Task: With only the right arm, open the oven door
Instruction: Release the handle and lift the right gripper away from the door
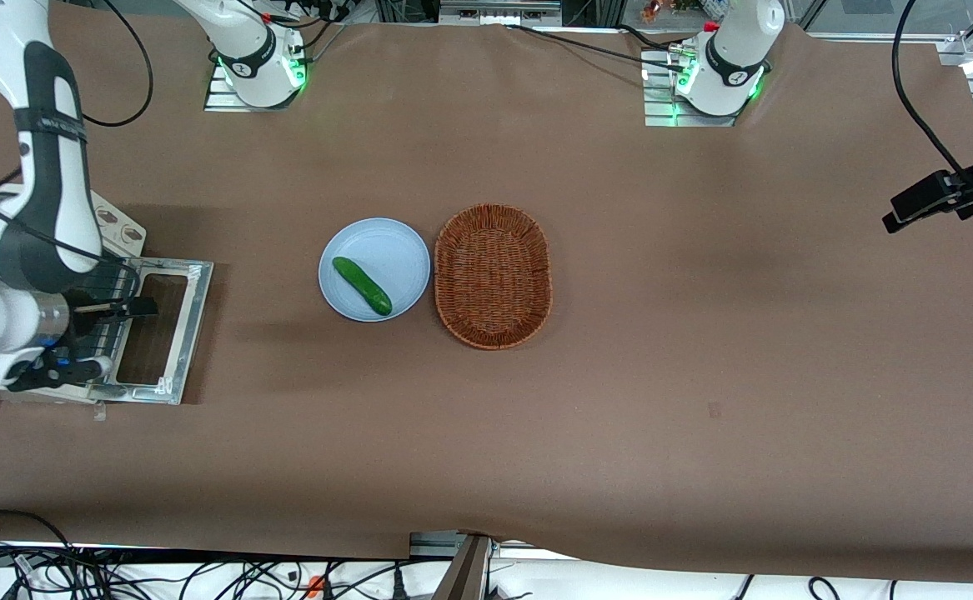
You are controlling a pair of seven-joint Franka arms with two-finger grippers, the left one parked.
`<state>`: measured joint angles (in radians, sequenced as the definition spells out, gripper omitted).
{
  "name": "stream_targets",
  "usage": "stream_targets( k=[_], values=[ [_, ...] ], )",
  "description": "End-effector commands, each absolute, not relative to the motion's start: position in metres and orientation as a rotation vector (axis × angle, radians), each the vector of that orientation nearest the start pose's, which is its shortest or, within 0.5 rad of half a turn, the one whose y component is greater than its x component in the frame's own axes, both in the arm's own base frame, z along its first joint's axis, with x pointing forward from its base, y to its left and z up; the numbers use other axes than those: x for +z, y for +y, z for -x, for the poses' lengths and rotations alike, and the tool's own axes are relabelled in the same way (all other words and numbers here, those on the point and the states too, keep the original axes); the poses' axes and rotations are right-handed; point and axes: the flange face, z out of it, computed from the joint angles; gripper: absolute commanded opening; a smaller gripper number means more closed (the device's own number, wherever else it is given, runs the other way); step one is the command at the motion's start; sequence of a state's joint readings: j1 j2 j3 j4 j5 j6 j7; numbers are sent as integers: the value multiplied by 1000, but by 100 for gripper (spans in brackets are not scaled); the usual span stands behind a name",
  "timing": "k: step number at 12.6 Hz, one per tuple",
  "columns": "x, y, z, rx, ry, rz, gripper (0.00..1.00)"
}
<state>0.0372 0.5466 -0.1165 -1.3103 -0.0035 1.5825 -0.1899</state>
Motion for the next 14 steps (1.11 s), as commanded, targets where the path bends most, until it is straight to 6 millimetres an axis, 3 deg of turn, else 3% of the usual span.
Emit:
stream_targets(
  k=[1, 7, 14],
  values=[
    [453, -37, -663, 372, -97, 3141, 100],
    [537, -51, -618, 233, -34, 3151, 100],
    [586, -63, -567, 154, 56, 3140, 100]
  ],
)
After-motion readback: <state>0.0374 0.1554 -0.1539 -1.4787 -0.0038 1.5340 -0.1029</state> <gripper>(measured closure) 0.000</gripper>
